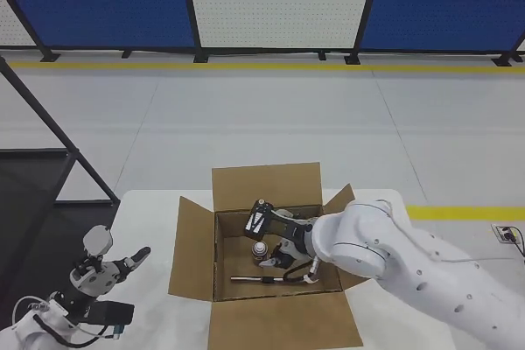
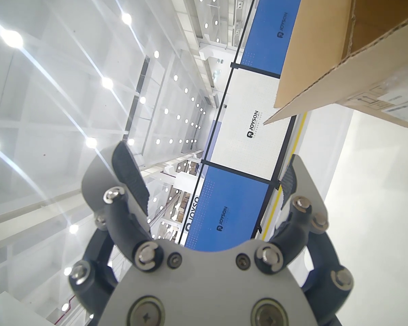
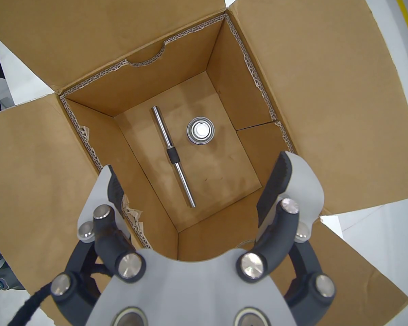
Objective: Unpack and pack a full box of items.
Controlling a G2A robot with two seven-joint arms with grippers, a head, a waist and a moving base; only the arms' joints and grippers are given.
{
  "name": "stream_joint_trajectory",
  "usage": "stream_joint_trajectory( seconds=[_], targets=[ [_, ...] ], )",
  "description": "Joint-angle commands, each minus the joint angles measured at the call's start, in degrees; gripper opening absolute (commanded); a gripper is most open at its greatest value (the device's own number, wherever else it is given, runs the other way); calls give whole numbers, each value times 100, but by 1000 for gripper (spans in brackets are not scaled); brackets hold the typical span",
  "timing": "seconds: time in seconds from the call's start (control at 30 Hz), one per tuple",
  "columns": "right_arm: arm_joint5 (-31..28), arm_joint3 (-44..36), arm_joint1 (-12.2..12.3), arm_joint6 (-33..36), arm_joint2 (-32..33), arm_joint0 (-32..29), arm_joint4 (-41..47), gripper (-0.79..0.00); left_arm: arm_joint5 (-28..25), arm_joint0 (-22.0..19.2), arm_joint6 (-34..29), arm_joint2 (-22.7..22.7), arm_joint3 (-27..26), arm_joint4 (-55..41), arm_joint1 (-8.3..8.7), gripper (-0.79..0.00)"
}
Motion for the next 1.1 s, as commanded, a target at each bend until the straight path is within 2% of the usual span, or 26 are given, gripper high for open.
stream_joint_trajectory(
  seconds=[0.0, 0.1, 0.3, 0.5, 0.83, 0.9, 1.0, 1.07],
  targets=[
    [53, 272, -113, 38, -90, -27, 38, 0, 0, 0, 0, 0, 0, 0, 0, 0],
    [-300, 676, -356, -94, -269, 22, 171, 0, 0, 0, 0, 0, 0, 0, 0, 0],
    [-629, 1726, -957, -215, -638, 128, 357, 0, 0, 0, 0, 0, 0, 0, 0, 0],
    [-655, 2753, -1524, -443, -832, 164, 372, 0, 0, 0, 0, 0, 0, 0, 0, 0],
    [-970, 4047, -2230, -421, -900, 203, 542, 0, 0, 0, 0, 0, 0, 0, 0, 0],
    [-1044, 4255, -2344, -388, -907, 208, 547, -111, 0, 0, 0, 0, 0, 0, 0, 0],
    [-1099, 4568, -2499, -336, -909, 214, 540, -145, 0, 0, 0, 0, 0, 0, 0, 0],
    [-1128, 4730, -2596, -322, -911, 203, 529, -135, 0, 0, 0, 0, 0, 0, 0, 0]
  ],
)
